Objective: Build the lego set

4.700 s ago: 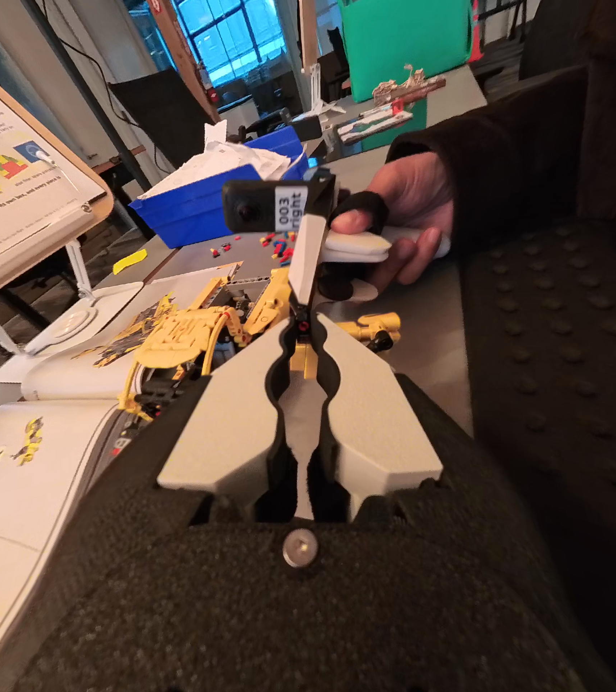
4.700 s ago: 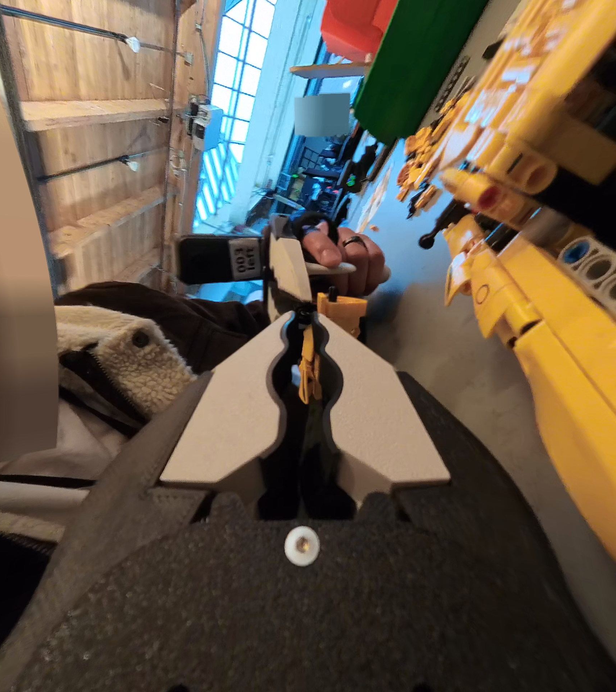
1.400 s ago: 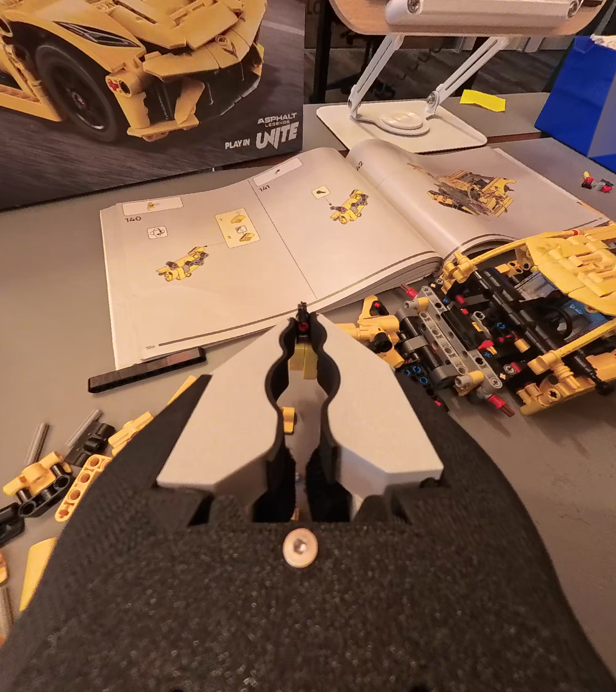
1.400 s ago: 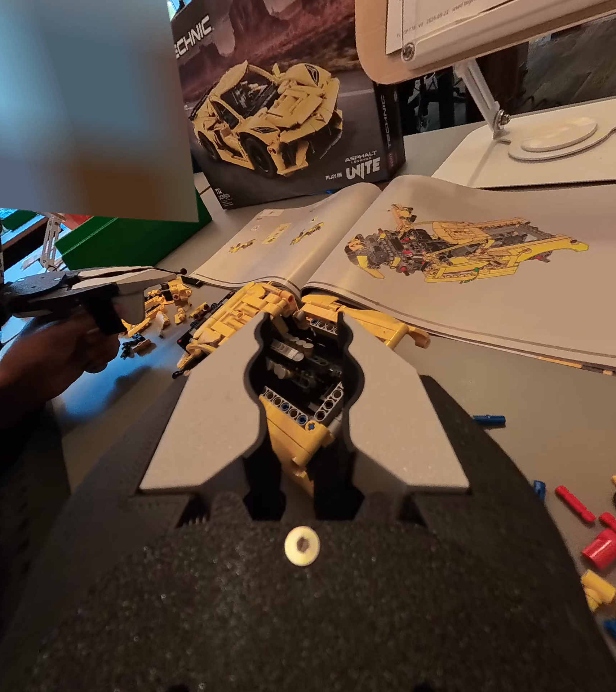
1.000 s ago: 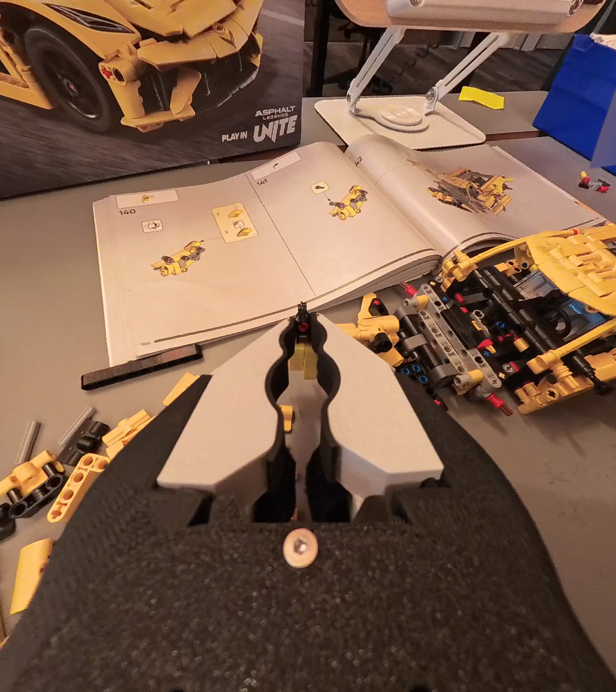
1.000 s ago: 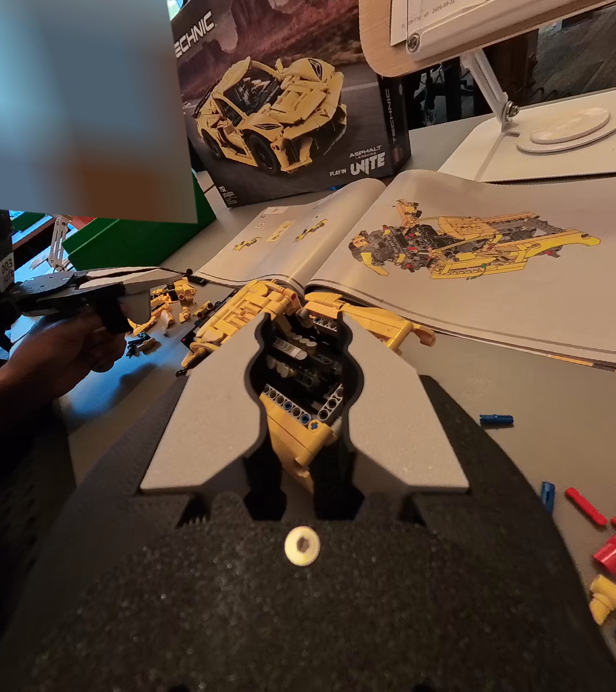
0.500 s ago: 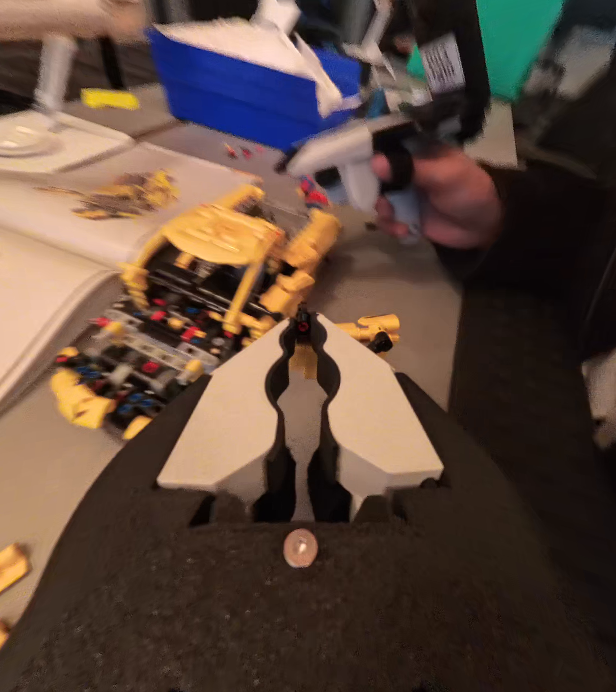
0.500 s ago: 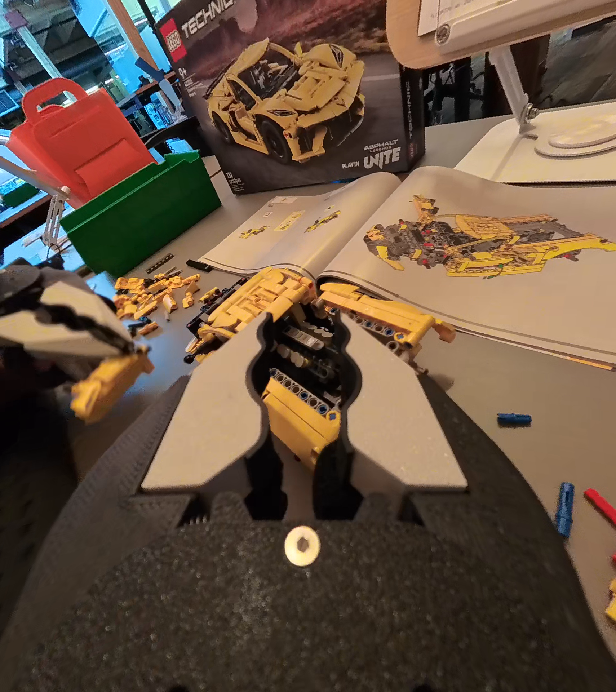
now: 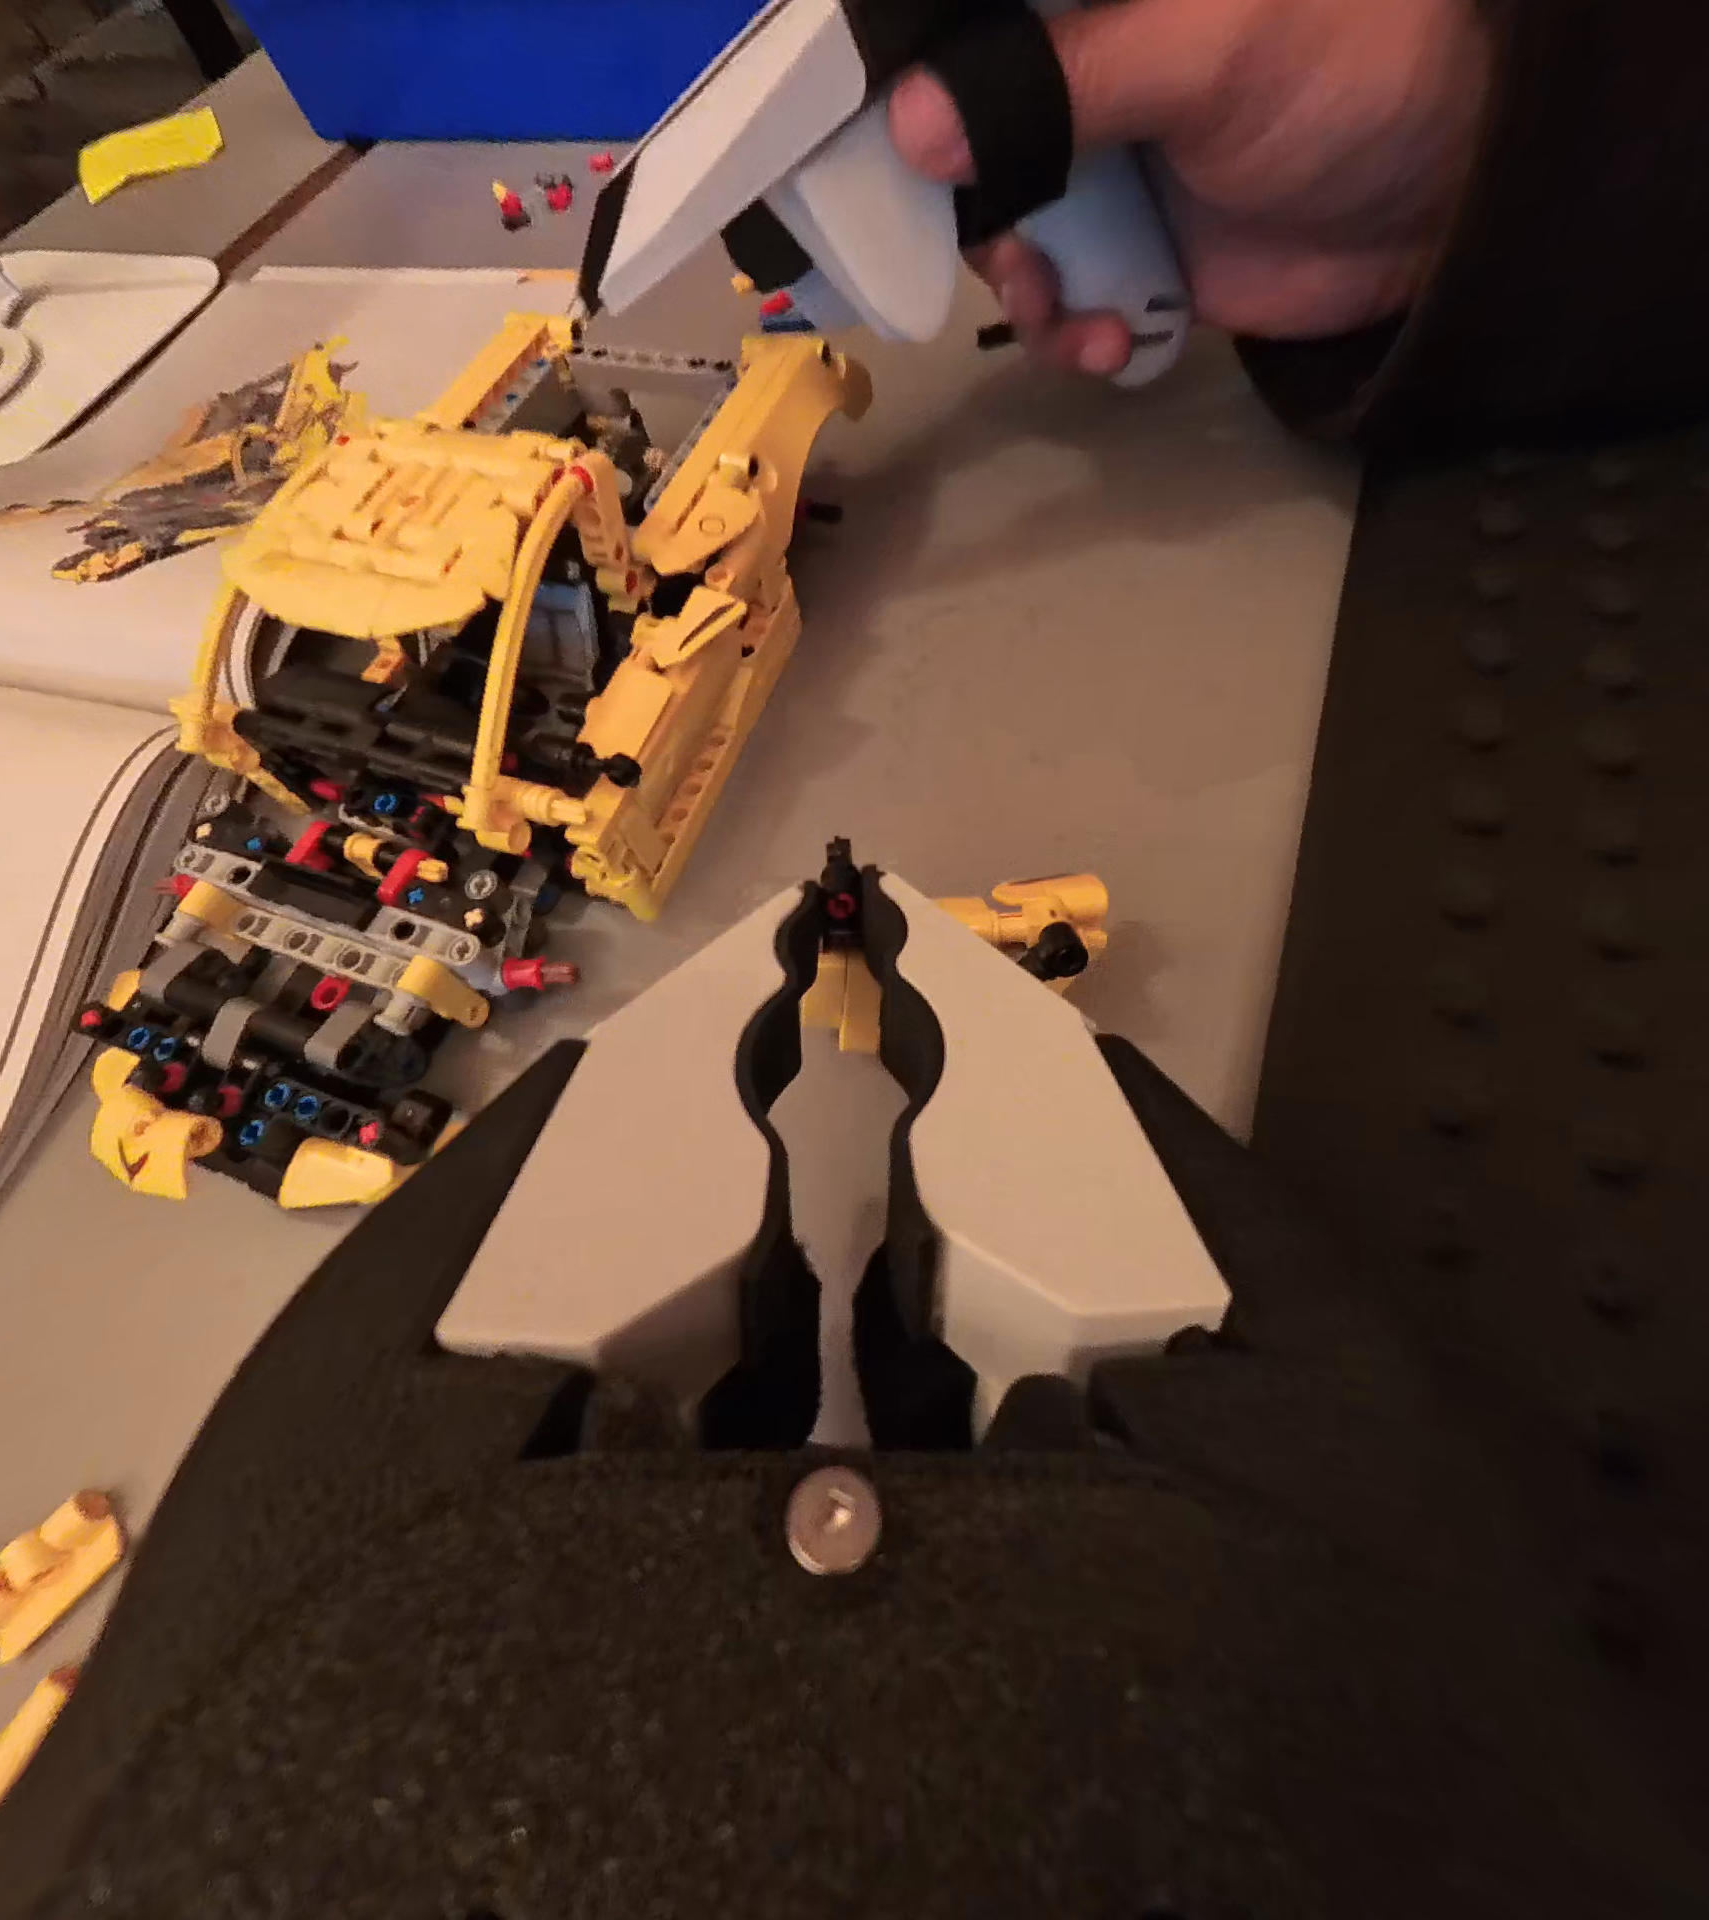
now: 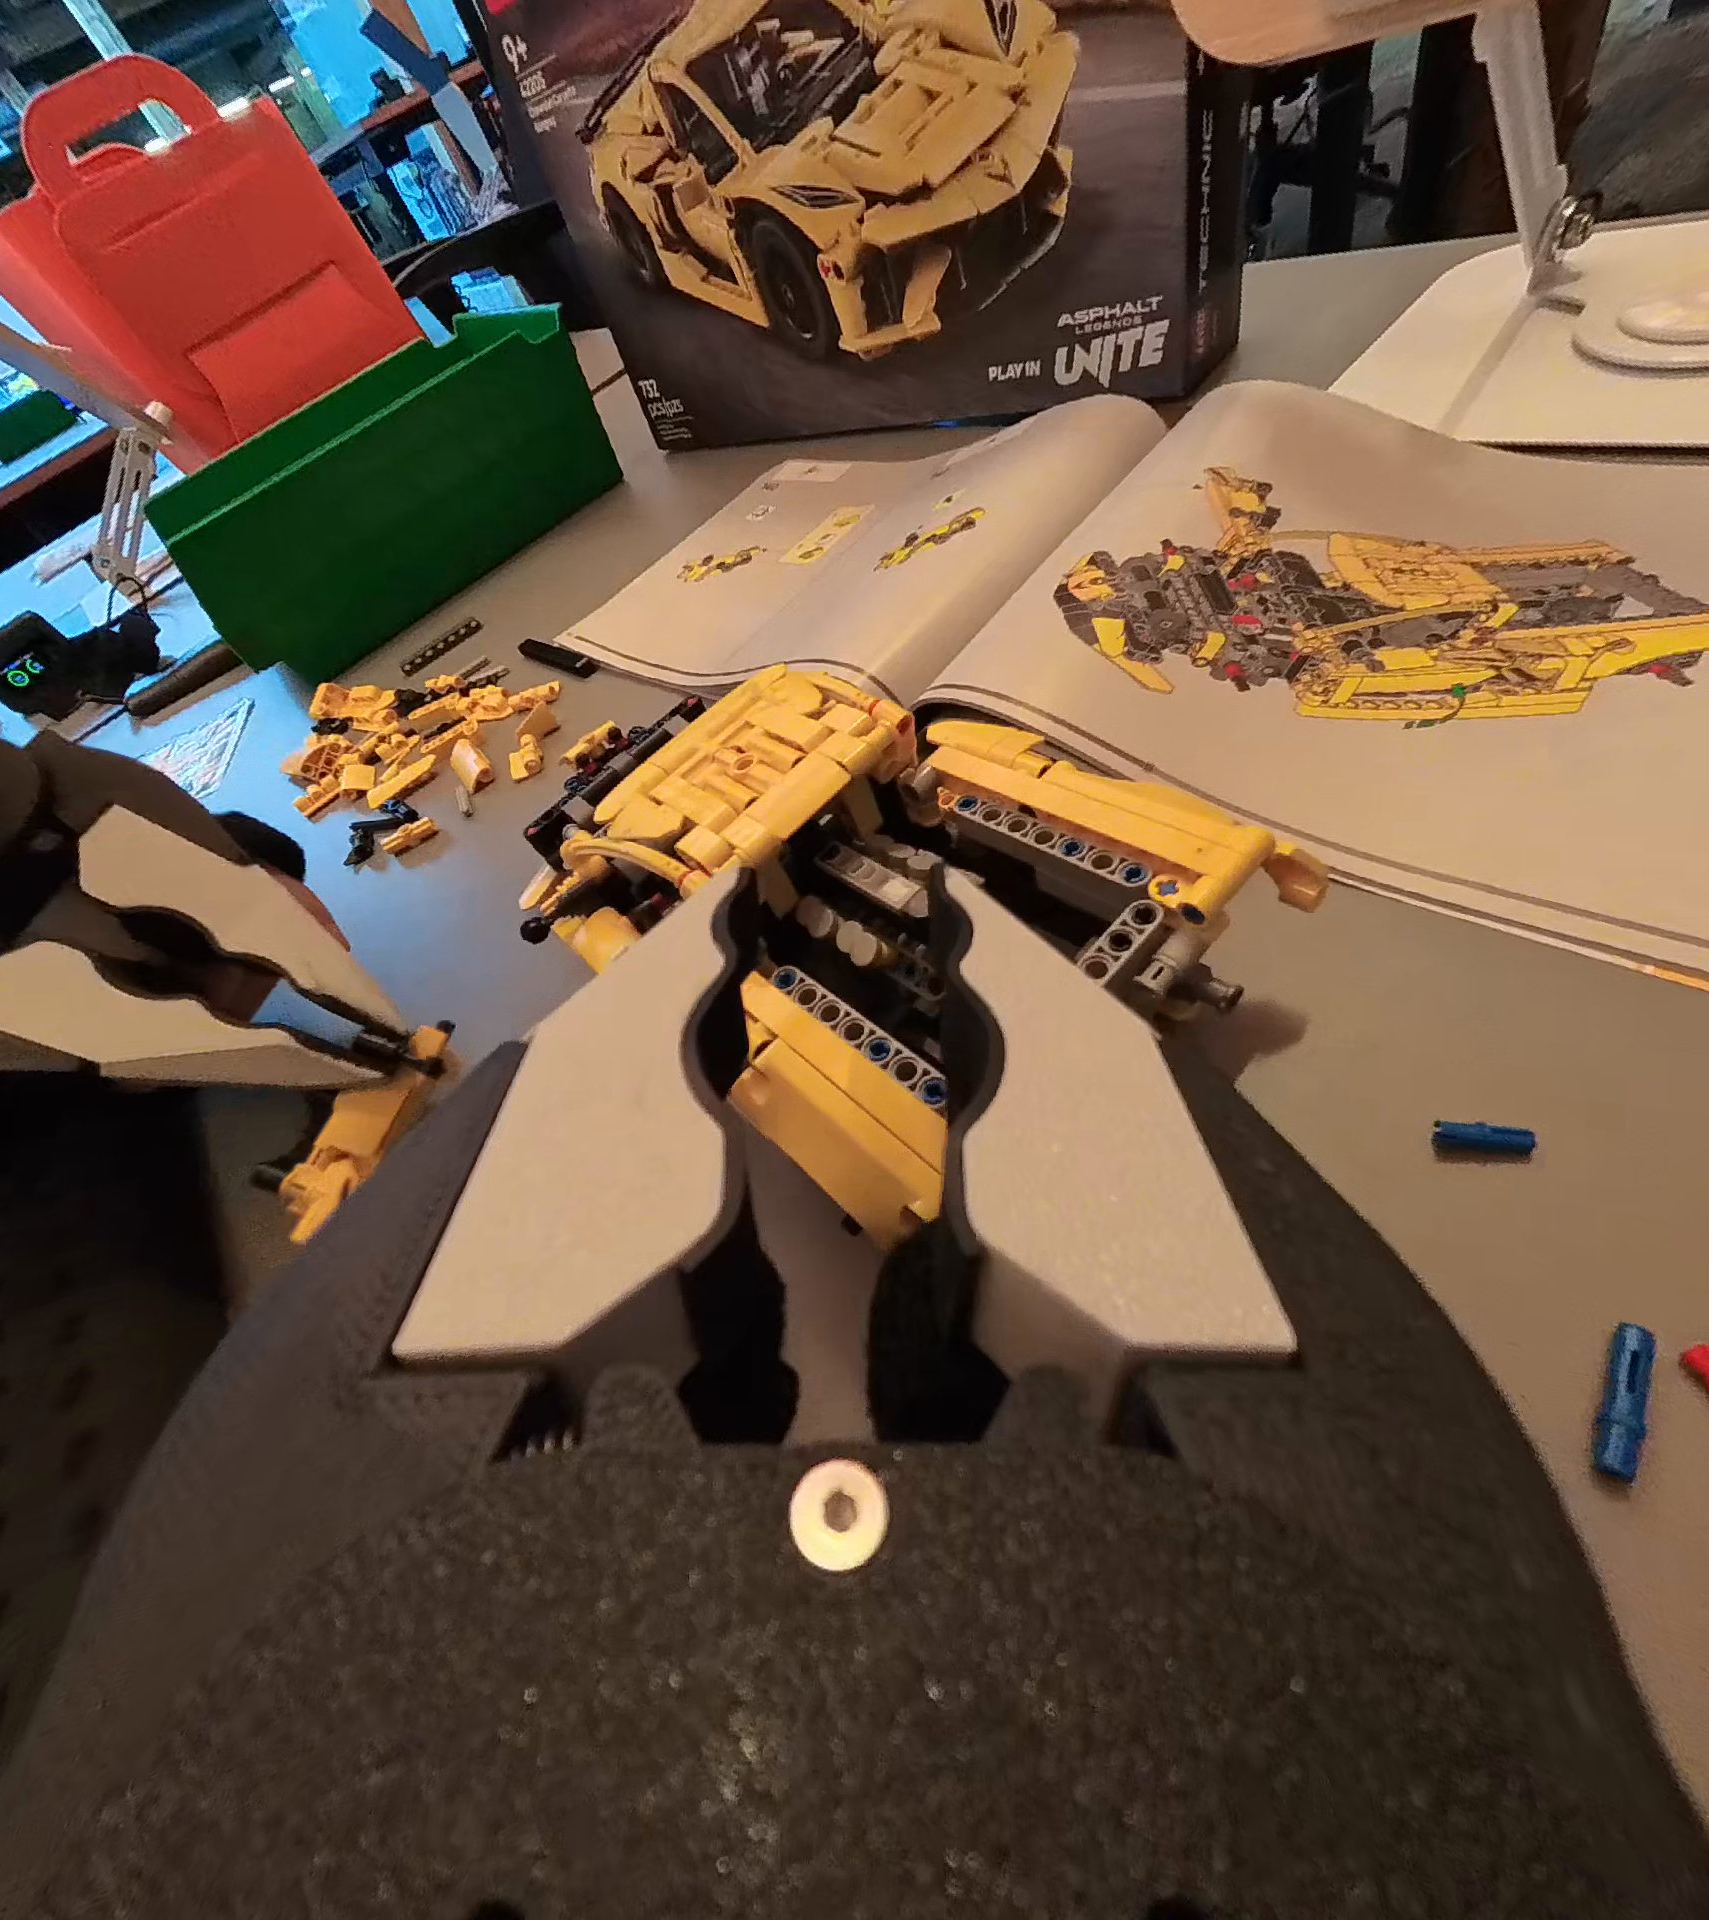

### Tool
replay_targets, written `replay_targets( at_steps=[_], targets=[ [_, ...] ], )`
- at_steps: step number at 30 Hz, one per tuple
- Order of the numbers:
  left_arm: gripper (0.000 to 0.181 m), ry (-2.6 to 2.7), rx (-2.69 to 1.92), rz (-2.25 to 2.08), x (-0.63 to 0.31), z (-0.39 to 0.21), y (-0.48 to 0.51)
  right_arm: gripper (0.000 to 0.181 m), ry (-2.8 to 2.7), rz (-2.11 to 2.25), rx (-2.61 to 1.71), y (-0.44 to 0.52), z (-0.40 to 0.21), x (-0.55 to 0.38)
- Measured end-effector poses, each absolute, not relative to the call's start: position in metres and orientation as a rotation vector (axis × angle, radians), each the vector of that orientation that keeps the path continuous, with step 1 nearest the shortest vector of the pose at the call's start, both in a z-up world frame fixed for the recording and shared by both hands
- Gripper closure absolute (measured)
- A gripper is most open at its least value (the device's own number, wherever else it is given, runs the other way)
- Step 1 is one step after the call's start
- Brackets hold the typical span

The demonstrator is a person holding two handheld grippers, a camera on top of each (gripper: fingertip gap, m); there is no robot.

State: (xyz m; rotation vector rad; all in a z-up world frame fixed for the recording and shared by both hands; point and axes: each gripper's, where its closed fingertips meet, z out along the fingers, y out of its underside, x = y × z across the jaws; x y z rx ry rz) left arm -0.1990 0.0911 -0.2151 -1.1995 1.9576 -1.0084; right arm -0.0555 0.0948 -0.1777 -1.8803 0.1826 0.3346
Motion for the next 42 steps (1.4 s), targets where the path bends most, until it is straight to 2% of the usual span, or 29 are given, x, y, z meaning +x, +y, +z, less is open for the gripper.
replay_targets(
  at_steps=[5, 9, 14, 19, 24, 28, 31, 35, 37, 40, 42],
  targets=[
    [0.174, 2.065, -1.358, -0.929, -0.237, -0.223, 0.116, 0.147, 0.163, 0.298, -1.945, 0.087, -0.188, -0.052],
    [0.174, 2.136, -1.56, -0.681, -0.286, -0.232, 0.158, 0.14, 0.14, 0.357, -1.961, 0.085, -0.19, -0.054],
    [0.174, 2.107, -1.647, -0.636, -0.305, -0.231, 0.173, 0.12, -0.036, 0.423, -1.941, 0.084, -0.181, -0.068],
    [0.173, 2.145, -1.604, -0.542, -0.301, -0.235, 0.173, 0.1, -0.325, 0.3, -1.989, 0.078, -0.179, -0.064],
    [0.172, 2.123, -1.627, -0.511, -0.299, -0.238, 0.173, 0.088, -0.48, 0.253, -2.061, 0.075, -0.194, -0.042],
    [0.149, 2.057, -1.679, -0.484, -0.299, -0.239, 0.174, 0.075, -0.546, 0.287, -2.123, 0.078, -0.205, -0.027],
    [0.139, 1.92, -1.675, -0.509, -0.282, -0.219, 0.168, 0.068, -0.559, 0.379, -2.151, 0.083, -0.205, -0.022],
    [0.139, 1.544, -1.733, -0.726, -0.212, -0.179, 0.139, 0.074, -0.623, 0.428, -2.188, 0.099, -0.204, -0.012],
    [0.137, 1.462, -1.838, -0.766, -0.184, -0.194, 0.128, 0.079, -0.616, 0.521, -2.211, 0.106, -0.205, -0.011],
    [0.131, 1.372, -1.942, -0.739, -0.162, -0.216, 0.131, 0.102, -0.607, 0.705, -2.271, 0.107, -0.211, -0.017],
    [0.131, 1.336, -1.967, -0.809, -0.153, -0.218, 0.126, 0.099, -0.547, 0.792, -2.291, 0.107, -0.209, -0.019]
  ],
)
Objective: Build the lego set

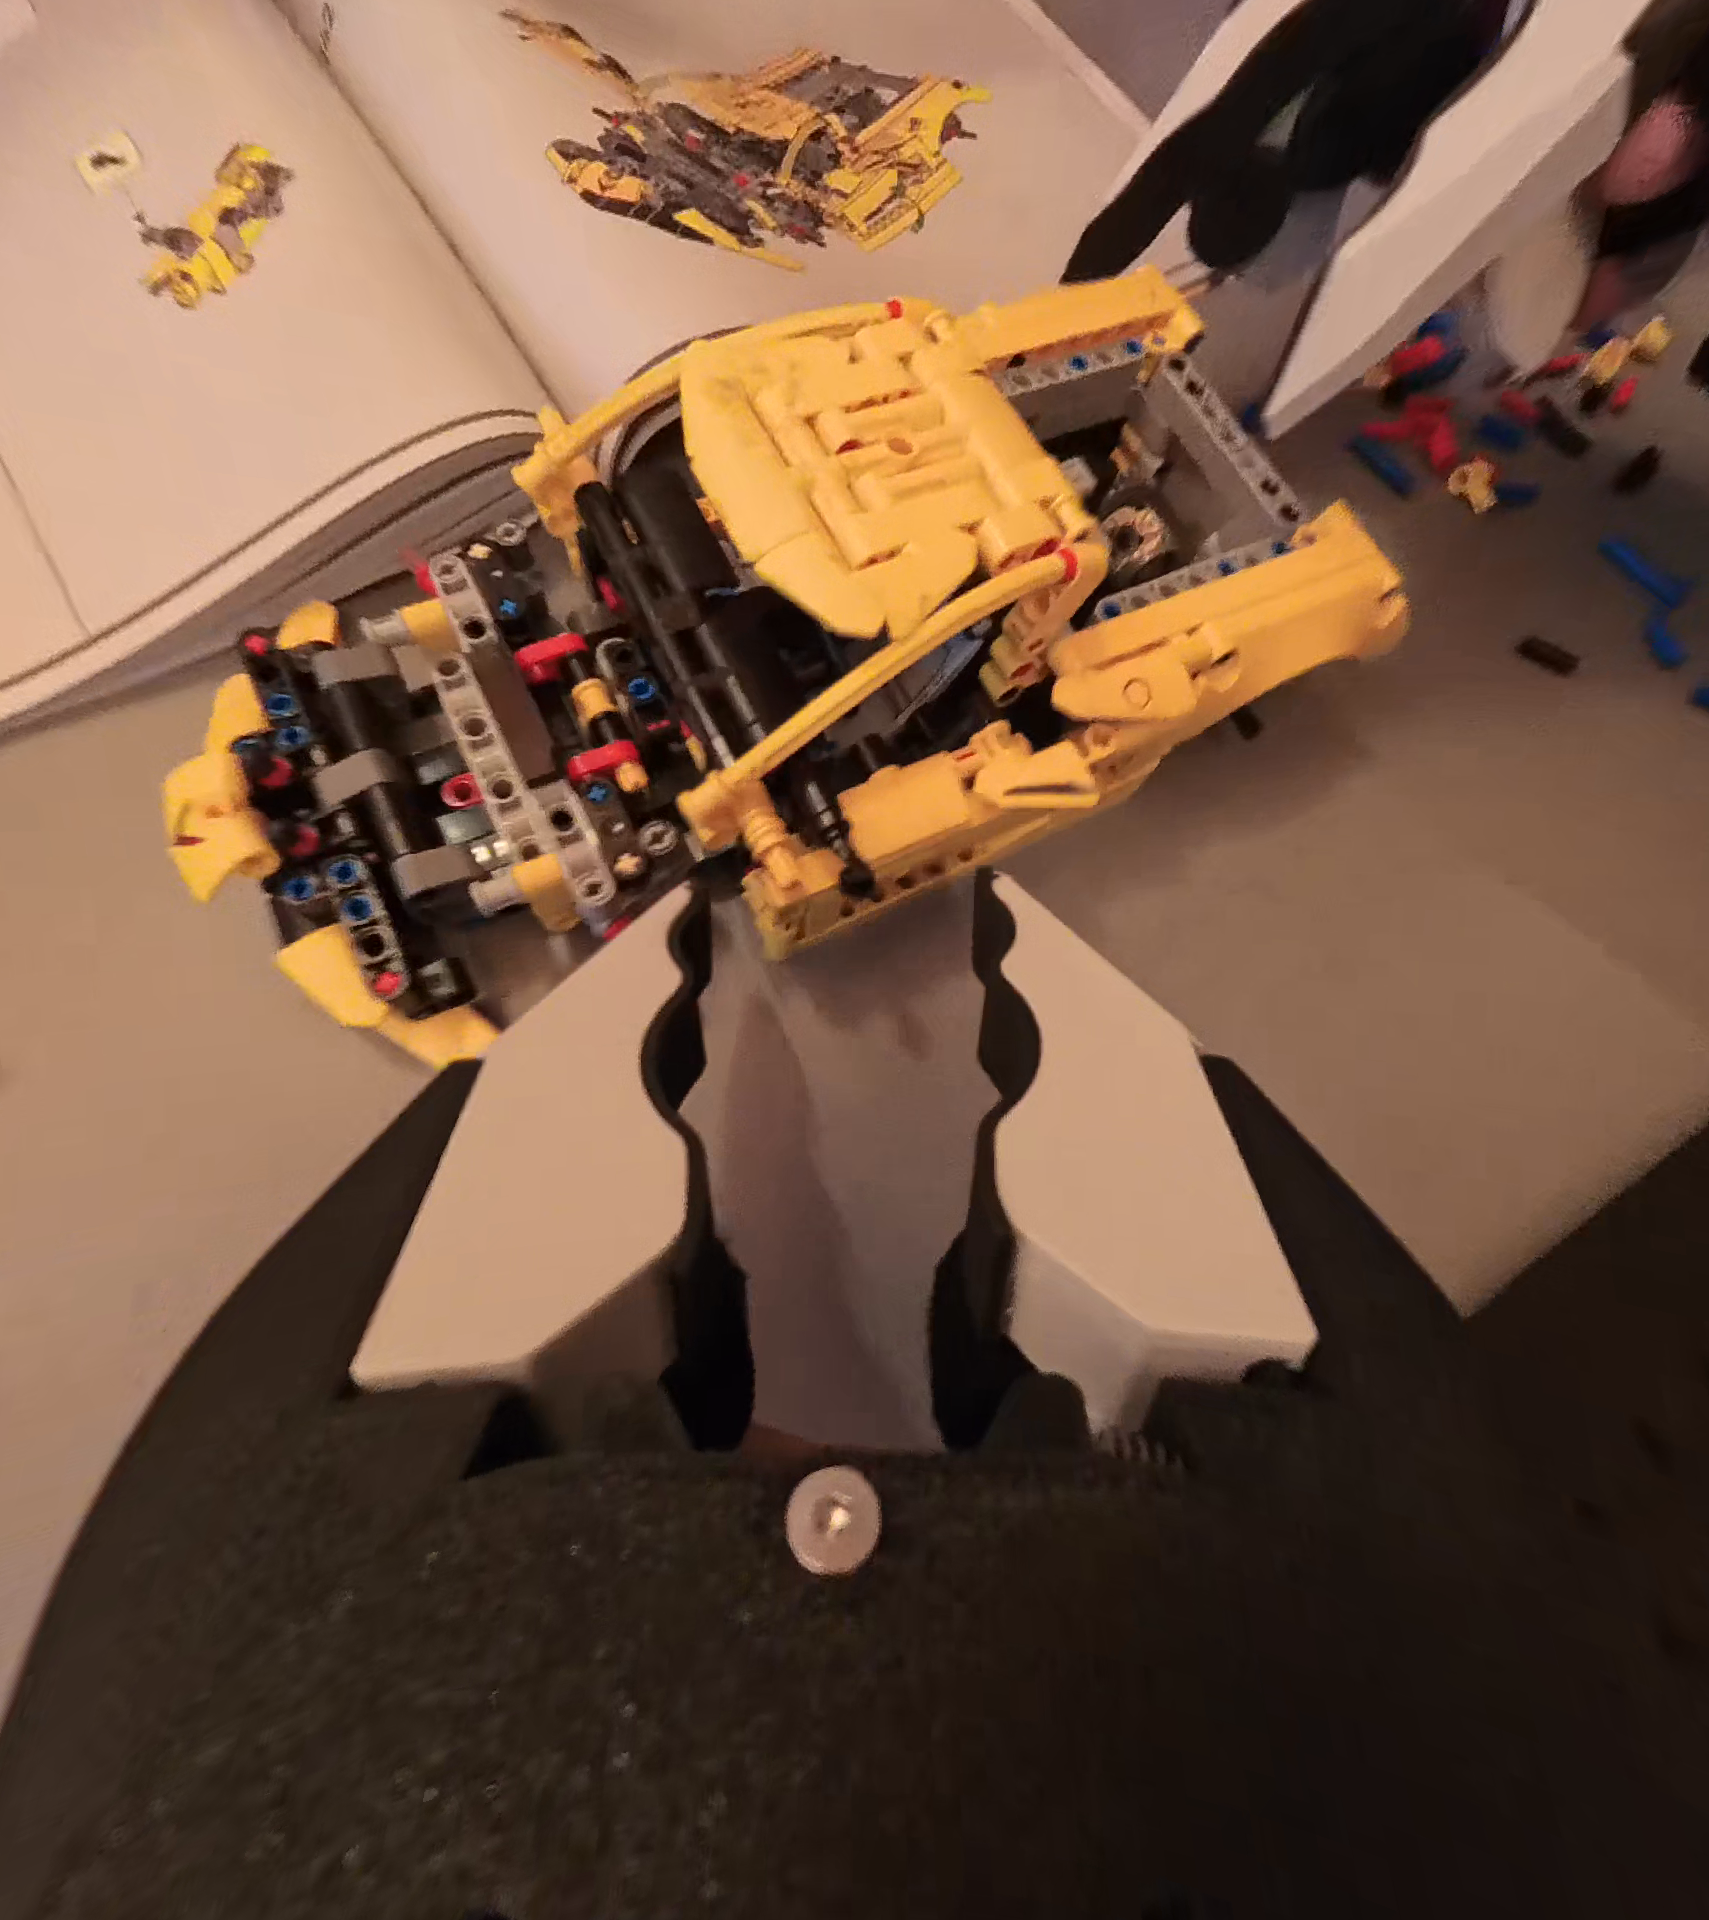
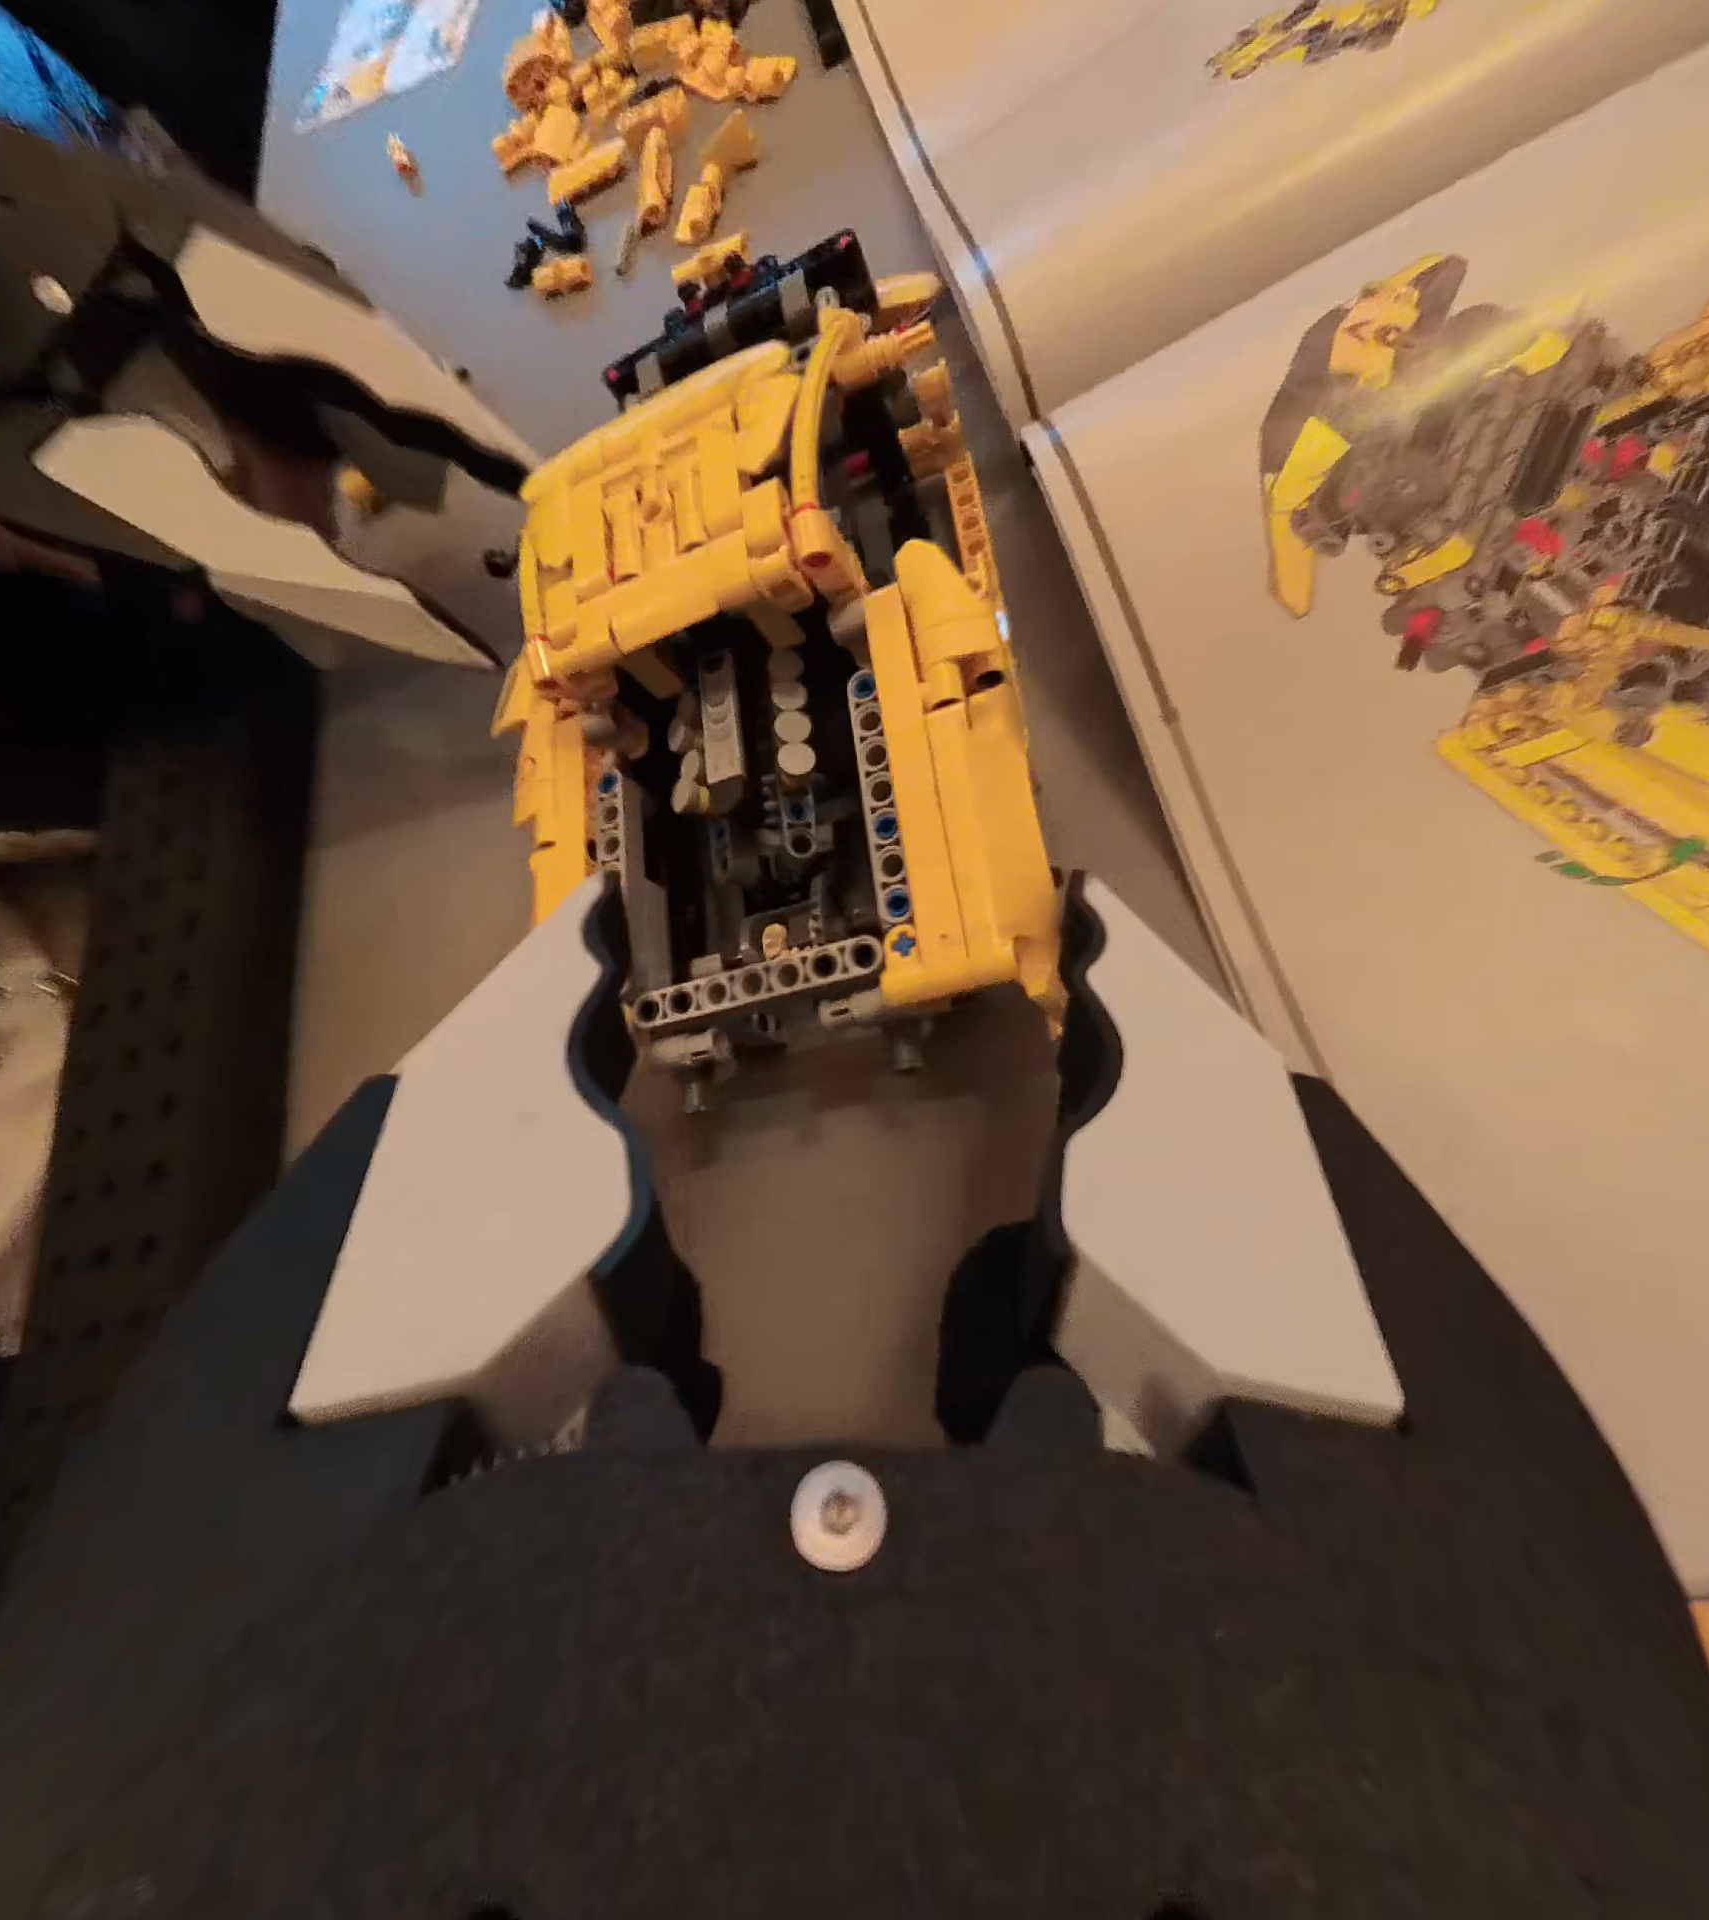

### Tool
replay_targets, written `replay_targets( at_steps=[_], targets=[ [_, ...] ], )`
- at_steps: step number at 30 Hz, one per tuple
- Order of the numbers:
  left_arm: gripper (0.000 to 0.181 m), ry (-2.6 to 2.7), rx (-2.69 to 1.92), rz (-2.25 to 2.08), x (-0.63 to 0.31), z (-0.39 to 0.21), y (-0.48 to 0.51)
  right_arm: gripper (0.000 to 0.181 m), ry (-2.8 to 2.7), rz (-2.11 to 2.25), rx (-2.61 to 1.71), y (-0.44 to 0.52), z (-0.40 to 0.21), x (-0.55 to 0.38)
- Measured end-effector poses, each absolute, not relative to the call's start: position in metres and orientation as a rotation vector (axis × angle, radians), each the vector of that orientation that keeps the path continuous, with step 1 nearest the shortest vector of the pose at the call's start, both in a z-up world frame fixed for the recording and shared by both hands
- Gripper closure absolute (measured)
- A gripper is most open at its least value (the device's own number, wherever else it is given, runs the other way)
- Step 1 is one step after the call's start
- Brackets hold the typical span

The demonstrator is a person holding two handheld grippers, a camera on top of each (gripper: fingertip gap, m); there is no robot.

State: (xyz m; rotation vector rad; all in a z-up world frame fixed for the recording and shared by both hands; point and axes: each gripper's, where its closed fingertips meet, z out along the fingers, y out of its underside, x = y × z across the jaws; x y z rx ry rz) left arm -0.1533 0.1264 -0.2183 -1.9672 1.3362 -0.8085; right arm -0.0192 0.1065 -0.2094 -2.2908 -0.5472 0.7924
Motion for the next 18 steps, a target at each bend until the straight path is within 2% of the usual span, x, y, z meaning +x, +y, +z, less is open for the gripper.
replay_targets(
  at_steps=[2, 3, 10, 12, 15, 18],
  targets=[
    [0.132, 1.314, -1.975, -0.84, -0.151, -0.218, 0.124, 0.118, -0.505, 0.901, -2.308, 0.097, -0.209, -0.023],
    [0.132, 1.316, -1.97, -0.814, -0.153, -0.218, 0.126, 0.121, -0.486, 0.948, -2.317, 0.09, -0.209, -0.027],
    [0.131, 1.406, -1.963, -0.814, -0.185, -0.218, 0.125, 0.119, -0.576, 1.093, -2.311, 0.021, -0.206, -0.084],
    [0.131, 1.402, -2.009, -0.84, -0.202, -0.219, 0.122, 0.124, -0.679, 1.062, -2.314, 0.006, -0.208, -0.095],
    [0.131, 1.325, -2.082, -0.985, -0.222, -0.217, 0.111, 0.123, -0.716, 0.832, -2.302, 0.026, -0.213, -0.08],
    [0.131, 1.23, -2.158, -1.187, -0.222, -0.213, 0.094, 0.109, -0.636, 0.909, -2.235, 0.062, -0.2, -0.079]
  ],
)
